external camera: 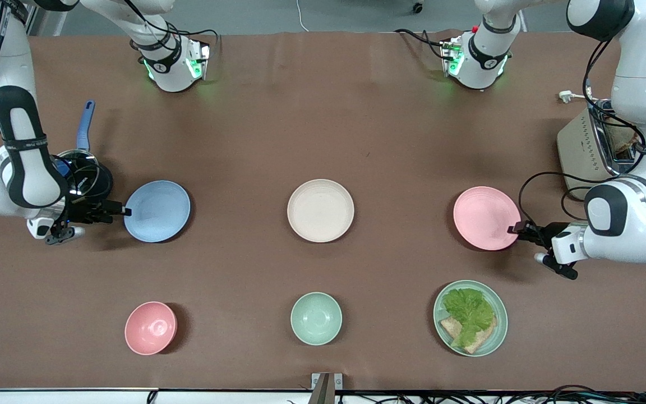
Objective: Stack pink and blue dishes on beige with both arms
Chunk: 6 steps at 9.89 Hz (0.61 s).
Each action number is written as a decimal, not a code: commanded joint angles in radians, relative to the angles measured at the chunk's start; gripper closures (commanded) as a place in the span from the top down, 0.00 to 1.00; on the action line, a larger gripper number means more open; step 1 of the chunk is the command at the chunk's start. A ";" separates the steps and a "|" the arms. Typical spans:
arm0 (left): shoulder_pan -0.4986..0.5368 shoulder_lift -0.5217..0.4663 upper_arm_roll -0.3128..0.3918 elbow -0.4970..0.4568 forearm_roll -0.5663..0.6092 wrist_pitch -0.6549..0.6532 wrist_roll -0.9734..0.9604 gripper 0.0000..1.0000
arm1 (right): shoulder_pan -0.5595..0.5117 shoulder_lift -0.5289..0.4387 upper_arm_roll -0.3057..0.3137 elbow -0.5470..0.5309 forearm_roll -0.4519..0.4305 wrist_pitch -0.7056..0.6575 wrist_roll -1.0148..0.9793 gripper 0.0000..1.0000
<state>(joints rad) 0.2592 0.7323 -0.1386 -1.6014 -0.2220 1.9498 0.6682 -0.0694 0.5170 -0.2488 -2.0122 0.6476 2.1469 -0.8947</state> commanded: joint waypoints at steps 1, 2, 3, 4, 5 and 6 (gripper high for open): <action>-0.003 0.025 0.004 -0.005 -0.013 0.018 0.024 0.04 | 0.008 -0.023 0.000 -0.069 0.076 0.025 -0.047 0.72; -0.005 0.018 0.004 -0.002 -0.011 0.012 0.024 0.00 | 0.008 -0.023 0.000 -0.069 0.078 0.024 -0.046 0.66; -0.001 0.009 -0.001 0.006 -0.011 -0.002 0.025 0.00 | 0.008 -0.023 0.000 -0.069 0.089 0.019 -0.046 0.57; 0.002 -0.020 -0.022 0.011 -0.011 -0.028 0.018 0.00 | 0.008 -0.023 0.000 -0.071 0.092 0.018 -0.041 0.38; -0.003 -0.068 -0.050 0.011 -0.013 -0.064 -0.004 0.00 | 0.007 -0.023 0.000 -0.069 0.093 0.011 -0.039 0.13; -0.014 -0.121 -0.088 0.009 -0.014 -0.095 -0.069 0.00 | 0.005 -0.023 0.000 -0.066 0.093 0.002 -0.035 0.01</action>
<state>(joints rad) 0.2613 0.6844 -0.1931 -1.5671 -0.2258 1.8931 0.6498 -0.0661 0.5172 -0.2479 -2.0540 0.7111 2.1517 -0.9187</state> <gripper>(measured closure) 0.956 0.692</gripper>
